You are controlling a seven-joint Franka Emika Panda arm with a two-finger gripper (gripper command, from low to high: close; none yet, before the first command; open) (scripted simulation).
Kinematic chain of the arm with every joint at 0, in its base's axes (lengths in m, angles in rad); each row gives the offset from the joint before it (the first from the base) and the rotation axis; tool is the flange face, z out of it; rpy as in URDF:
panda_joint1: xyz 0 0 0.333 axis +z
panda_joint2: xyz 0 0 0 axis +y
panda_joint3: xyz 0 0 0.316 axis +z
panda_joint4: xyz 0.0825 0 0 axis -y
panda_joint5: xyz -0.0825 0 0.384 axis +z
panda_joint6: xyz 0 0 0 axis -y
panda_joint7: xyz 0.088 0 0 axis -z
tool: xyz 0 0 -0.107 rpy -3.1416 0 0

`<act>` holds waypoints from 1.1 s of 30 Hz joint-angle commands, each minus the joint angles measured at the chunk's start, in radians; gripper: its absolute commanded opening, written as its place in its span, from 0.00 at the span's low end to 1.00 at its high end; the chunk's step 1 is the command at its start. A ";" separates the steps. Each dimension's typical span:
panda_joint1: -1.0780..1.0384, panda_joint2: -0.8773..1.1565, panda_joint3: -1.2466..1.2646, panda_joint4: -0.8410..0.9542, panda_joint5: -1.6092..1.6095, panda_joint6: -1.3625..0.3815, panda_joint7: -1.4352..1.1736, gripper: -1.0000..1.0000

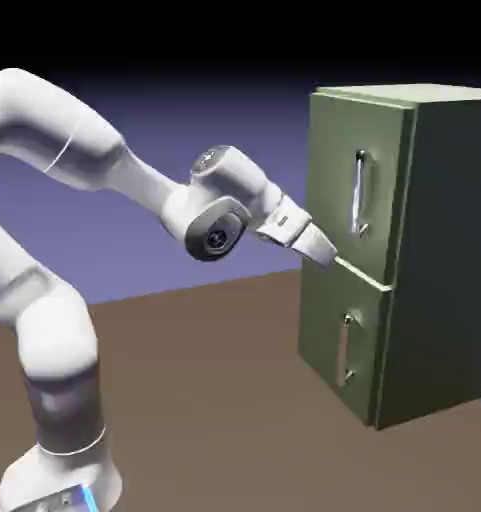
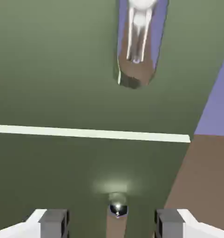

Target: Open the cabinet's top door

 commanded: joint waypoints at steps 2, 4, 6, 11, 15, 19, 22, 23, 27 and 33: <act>-0.066 0.067 0.068 0.006 -0.087 -0.019 -0.055 0.50; -0.131 0.133 0.137 0.013 -0.174 -0.039 -0.111 0.50; -0.197 0.200 0.205 0.019 -0.261 -0.058 -0.166 0.50; -0.361 0.366 0.376 0.035 -0.479 -0.107 -0.304 0.50; -0.493 0.500 0.512 0.047 -0.653 -0.146 -0.414 0.50; -0.624 0.633 0.649 0.060 -0.827 -0.185 -0.525 0.50; -0.722 0.733 0.752 0.069 -0.957 -0.214 -0.608 0.50; -0.755 0.766 0.786 0.072 -1.000 -0.224 -0.635 0.50; -0.886 0.899 0.922 0.085 -1.174 -0.263 -0.746 0.50; -1.083 1.099 1.127 0.104 -1.435 -0.321 -0.912 0.50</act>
